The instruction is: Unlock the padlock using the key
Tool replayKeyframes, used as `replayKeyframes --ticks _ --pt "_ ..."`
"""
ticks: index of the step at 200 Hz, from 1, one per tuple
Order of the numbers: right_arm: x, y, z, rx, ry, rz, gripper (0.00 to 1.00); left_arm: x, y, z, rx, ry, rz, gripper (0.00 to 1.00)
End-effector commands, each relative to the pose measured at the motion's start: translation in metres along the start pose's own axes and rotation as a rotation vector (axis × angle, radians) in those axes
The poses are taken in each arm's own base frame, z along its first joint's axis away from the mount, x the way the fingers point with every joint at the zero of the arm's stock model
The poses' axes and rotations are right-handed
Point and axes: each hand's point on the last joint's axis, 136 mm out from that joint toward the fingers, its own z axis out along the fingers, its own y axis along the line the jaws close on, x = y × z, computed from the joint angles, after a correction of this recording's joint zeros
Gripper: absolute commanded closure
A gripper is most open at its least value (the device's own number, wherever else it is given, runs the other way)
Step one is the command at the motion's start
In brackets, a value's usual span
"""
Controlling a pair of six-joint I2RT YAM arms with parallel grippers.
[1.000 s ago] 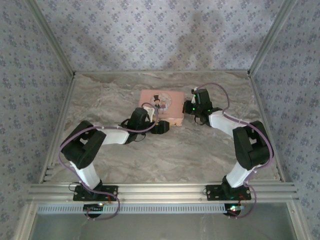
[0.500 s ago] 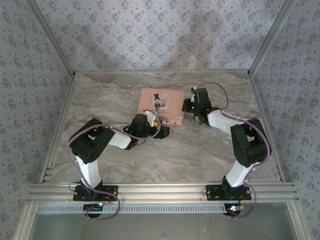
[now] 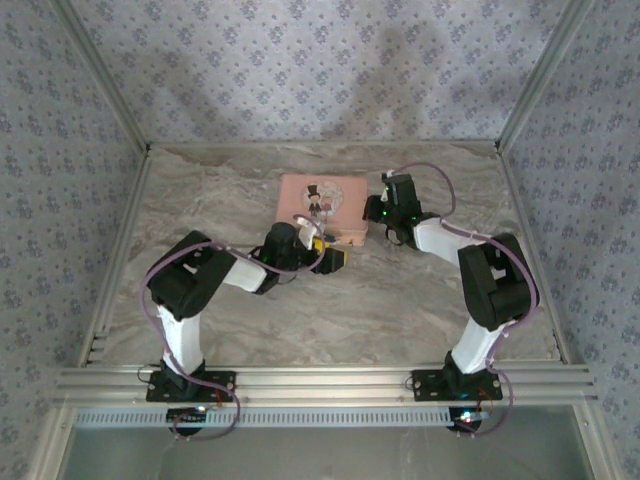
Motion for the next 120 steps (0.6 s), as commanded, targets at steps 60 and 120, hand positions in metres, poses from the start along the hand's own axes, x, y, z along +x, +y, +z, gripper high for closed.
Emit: replayKeyframes --ticks 60,120 --pt "0.021 -0.009 0.007 0.025 0.065 -0.007 1.00 -0.045 -0.011 -0.014 0.140 -0.131 -0.065 0.23" --pt "0.020 -0.010 0.008 0.031 0.060 -0.006 1.00 -0.028 0.020 -0.037 -0.086 -0.118 -0.031 0.04"
